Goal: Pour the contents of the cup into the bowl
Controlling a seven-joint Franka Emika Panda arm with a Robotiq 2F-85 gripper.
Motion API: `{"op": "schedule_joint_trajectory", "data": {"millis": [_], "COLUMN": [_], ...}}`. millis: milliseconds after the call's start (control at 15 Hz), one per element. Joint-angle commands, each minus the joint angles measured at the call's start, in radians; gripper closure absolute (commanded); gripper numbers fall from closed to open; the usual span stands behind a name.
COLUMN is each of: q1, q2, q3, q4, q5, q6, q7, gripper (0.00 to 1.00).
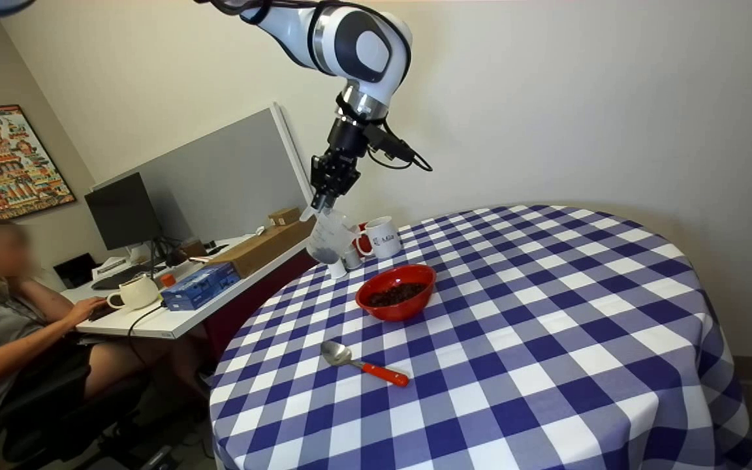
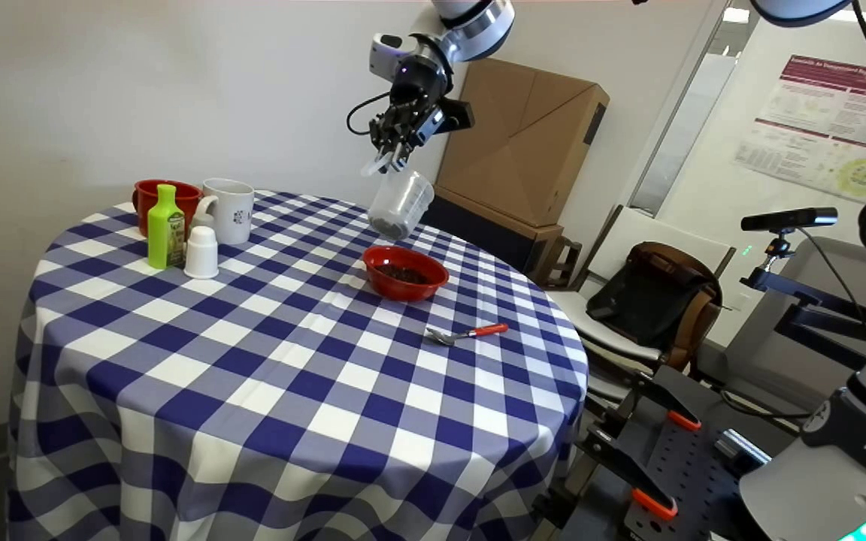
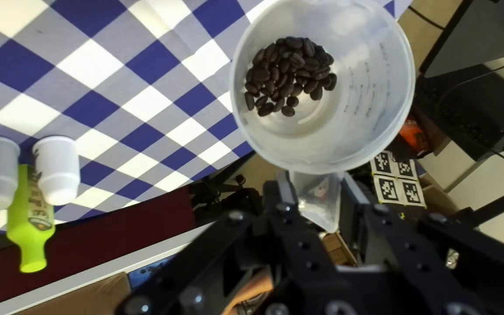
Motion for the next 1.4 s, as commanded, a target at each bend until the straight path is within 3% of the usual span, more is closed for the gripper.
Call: {"op": "schedule_joint_trajectory", "data": {"millis": [0, 400, 667, 1333], "q1": [-0.018, -0.097, -0.139, -0.17], "q2": [0.042, 0.099, 0.14, 0.255], "q3": [0.008, 0.051, 0.044, 0.032], "q4": [0.049, 0.097, 0.135, 0.259], "q5": [0.034, 0.173, 0.285, 0.417], "q6": [0.052, -0.049, -0.079, -0.082], "q7": [0.008, 0.015, 0.008, 0.025], "gripper": [0.92, 0.92, 0.92, 0.92]}}
